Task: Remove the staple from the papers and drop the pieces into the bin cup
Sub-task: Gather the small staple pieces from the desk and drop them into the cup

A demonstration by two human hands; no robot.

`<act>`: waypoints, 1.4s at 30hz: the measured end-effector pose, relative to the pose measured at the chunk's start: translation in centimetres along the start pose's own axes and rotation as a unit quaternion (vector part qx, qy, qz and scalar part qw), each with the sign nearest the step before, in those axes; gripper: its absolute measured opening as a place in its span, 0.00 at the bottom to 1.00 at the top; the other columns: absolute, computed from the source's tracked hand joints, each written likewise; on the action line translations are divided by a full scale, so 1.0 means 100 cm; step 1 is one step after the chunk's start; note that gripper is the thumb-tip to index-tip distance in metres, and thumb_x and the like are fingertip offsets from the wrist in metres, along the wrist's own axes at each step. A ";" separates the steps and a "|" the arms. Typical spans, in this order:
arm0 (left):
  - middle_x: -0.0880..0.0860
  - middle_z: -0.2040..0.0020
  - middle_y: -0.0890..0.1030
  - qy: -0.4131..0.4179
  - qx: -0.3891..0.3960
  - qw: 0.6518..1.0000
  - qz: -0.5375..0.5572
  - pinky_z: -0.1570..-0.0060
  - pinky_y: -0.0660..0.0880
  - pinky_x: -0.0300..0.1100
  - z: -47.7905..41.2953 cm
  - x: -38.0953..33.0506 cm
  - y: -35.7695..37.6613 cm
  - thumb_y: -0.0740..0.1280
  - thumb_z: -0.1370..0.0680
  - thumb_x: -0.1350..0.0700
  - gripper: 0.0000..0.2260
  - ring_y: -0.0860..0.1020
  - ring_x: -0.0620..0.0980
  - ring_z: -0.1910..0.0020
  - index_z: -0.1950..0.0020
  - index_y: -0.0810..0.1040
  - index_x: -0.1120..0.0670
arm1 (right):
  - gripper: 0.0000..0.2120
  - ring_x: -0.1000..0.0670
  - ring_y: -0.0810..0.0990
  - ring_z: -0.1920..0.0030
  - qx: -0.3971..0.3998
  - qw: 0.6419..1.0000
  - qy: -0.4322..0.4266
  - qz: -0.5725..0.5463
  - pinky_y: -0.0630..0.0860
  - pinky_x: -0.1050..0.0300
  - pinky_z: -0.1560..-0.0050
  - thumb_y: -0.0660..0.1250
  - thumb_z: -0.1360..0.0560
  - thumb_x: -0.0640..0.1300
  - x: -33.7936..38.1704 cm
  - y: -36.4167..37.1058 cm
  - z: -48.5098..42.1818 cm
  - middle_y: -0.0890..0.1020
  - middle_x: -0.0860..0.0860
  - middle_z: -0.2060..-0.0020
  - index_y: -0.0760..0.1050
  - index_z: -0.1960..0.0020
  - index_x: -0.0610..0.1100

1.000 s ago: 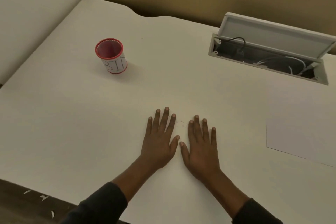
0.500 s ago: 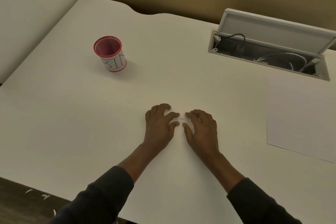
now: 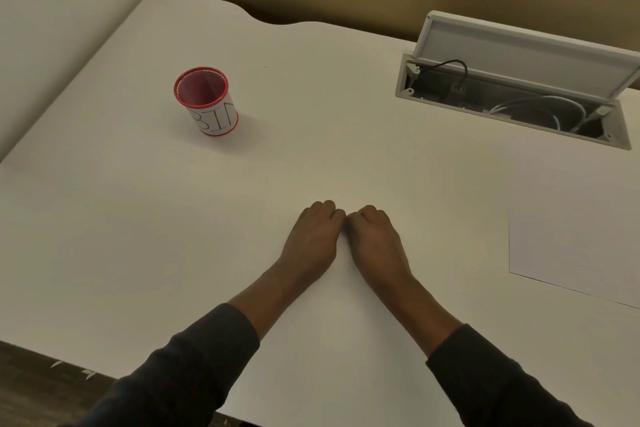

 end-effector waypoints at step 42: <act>0.53 0.62 0.80 -0.367 -0.028 0.622 0.692 0.62 0.74 0.41 -0.042 0.029 -0.089 0.64 0.18 0.62 0.06 0.77 0.47 0.65 0.51 0.80 0.61 | 0.04 0.49 0.79 0.63 0.062 0.624 0.305 -0.716 0.79 0.61 0.62 0.70 0.24 0.36 0.057 -0.026 -0.083 0.80 0.43 0.63 0.82 0.52 0.36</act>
Point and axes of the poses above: each hand's wrist, its own z-axis away from the middle knuckle, its own y-axis out of the palm, x = y × z, the point moved 1 cm from there along -z, towards the middle knuckle
